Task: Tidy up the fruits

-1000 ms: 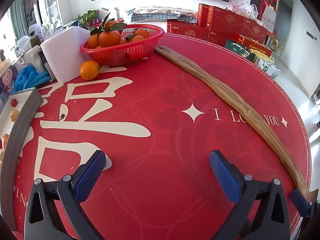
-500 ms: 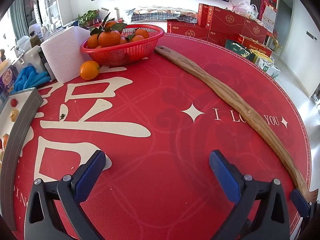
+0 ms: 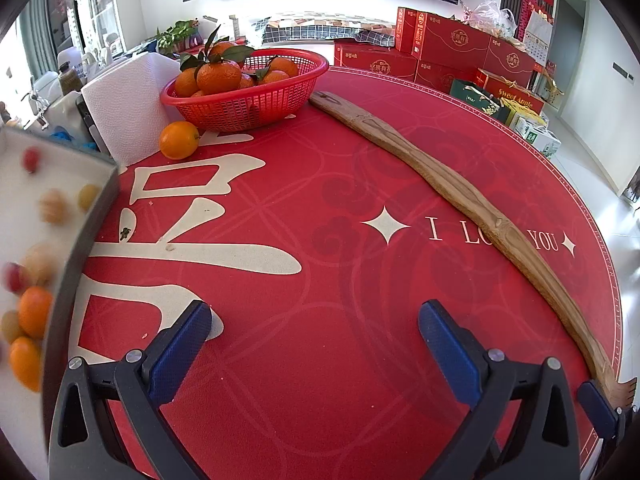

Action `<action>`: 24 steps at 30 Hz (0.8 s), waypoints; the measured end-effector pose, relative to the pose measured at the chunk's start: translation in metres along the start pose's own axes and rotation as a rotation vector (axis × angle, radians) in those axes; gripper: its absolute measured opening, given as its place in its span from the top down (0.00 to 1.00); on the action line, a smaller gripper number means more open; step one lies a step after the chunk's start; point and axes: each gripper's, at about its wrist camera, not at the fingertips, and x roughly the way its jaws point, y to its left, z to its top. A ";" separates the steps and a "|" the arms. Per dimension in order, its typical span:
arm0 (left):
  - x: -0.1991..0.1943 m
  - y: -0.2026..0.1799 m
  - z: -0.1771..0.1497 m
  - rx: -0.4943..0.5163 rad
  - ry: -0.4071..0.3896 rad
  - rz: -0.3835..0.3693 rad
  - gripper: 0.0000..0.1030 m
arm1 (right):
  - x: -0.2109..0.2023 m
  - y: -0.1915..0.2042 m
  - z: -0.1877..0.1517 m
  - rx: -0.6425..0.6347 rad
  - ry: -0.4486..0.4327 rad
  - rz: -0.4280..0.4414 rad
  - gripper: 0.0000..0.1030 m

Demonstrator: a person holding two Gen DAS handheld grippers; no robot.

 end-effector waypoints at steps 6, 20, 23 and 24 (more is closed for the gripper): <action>0.000 0.000 0.000 0.000 0.000 0.000 0.00 | -0.002 -0.002 -0.002 -0.003 -0.006 0.002 0.01; 0.000 0.000 0.000 0.000 0.000 0.000 0.00 | -0.001 -0.001 -0.001 -0.003 -0.007 0.002 0.01; 0.000 0.000 0.000 0.000 0.000 0.000 0.00 | -0.001 -0.001 -0.001 -0.003 -0.007 0.002 0.01; 0.000 0.000 0.000 0.000 0.000 0.000 0.00 | -0.001 -0.001 -0.001 -0.003 -0.007 0.002 0.01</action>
